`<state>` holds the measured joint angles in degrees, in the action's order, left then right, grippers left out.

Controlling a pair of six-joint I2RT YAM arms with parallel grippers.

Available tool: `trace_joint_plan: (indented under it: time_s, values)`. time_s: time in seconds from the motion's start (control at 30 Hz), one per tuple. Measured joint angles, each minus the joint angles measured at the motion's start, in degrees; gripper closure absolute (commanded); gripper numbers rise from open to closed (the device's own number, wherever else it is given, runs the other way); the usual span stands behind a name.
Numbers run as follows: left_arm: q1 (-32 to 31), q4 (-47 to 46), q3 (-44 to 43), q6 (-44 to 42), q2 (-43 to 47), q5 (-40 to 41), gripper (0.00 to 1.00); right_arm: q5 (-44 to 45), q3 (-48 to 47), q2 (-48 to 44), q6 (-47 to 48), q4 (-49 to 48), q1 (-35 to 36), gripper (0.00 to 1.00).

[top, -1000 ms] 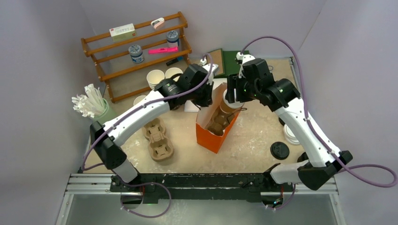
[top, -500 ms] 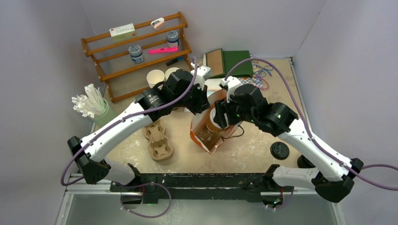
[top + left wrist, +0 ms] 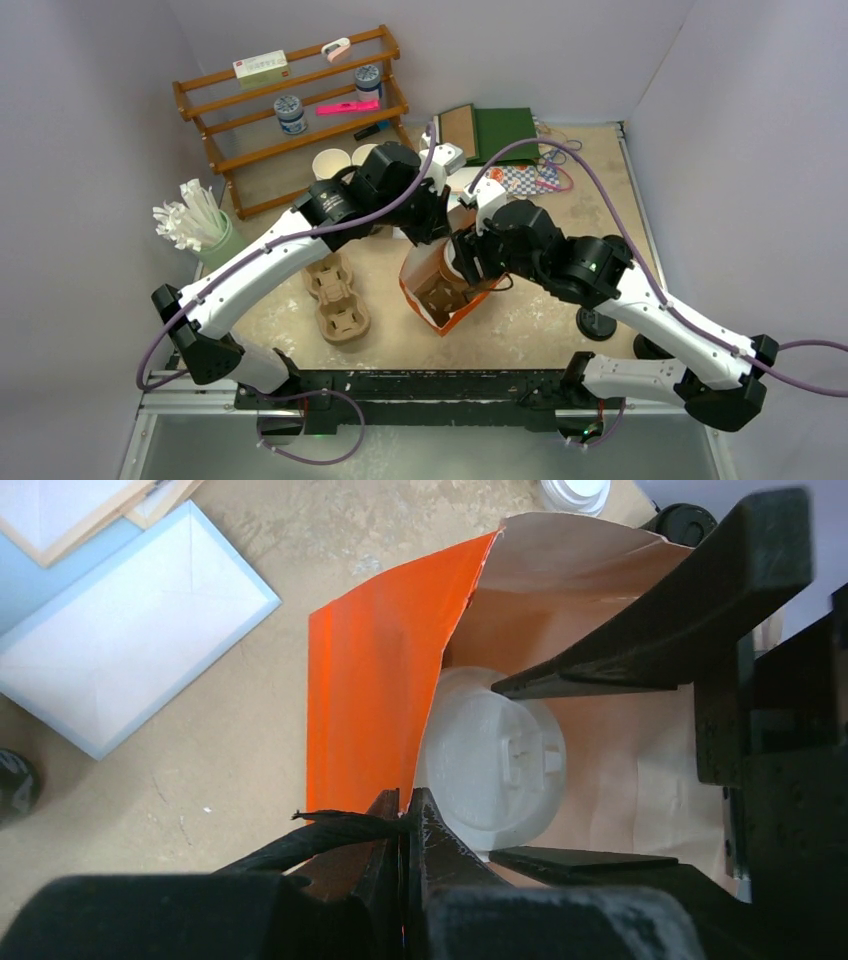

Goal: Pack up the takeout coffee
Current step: Place the coffee cup on the cup tray.

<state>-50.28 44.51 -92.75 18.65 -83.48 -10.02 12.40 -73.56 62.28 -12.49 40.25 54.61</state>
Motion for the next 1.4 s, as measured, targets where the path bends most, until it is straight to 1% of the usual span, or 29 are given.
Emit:
trace_joint_plan:
  time_s: [0.17, 0.3, 0.47, 0.6, 0.7, 0.8, 1.03, 1.23, 1.4]
  values:
    - [0.00, 3.21, -4.22, -2.19, -0.74, 1.57, 1.00, 3.93, 2.03, 0.37, 1.05, -1.20, 2.40, 0.68]
    - [-0.13, 6.14, -6.95, -2.97, -0.76, 5.95, 1.00, 6.43, 5.90, 0.31, 1.22, -3.06, 4.04, 0.68]
    - [-0.15, 7.76, -6.93, -2.99, -0.68, 9.35, 1.00, 8.83, 11.91, -0.70, 1.18, -6.71, 5.64, 0.68]
    - [-0.63, 6.82, -4.33, -2.49, 0.28, 9.79, 1.00, 11.58, 16.74, -2.86, 0.76, -11.65, 5.79, 0.69]
    - [-1.51, 5.70, -0.83, -1.09, 1.77, 9.94, 1.00, 13.62, 20.76, -4.79, -0.13, -15.98, 5.81, 0.70]
    - [-2.86, 5.09, 1.95, 0.37, 2.80, 10.69, 1.00, 14.47, 23.10, -5.97, -0.92, -18.36, 5.81, 0.70]
    - [-5.81, 1.38, 5.86, 2.38, 4.94, 12.39, 1.00, 15.13, 23.58, -6.08, -2.27, -20.50, 5.81, 0.71]
    - [-7.58, -2.38, 9.55, 3.52, 7.48, 13.51, 1.00, 14.88, 24.61, -6.03, -3.30, -20.22, 5.81, 0.72]
    - [-8.98, -5.01, 11.21, 4.48, 8.26, 13.92, 1.00, 14.93, 26.91, -6.58, -4.11, -21.14, 5.81, 0.73]
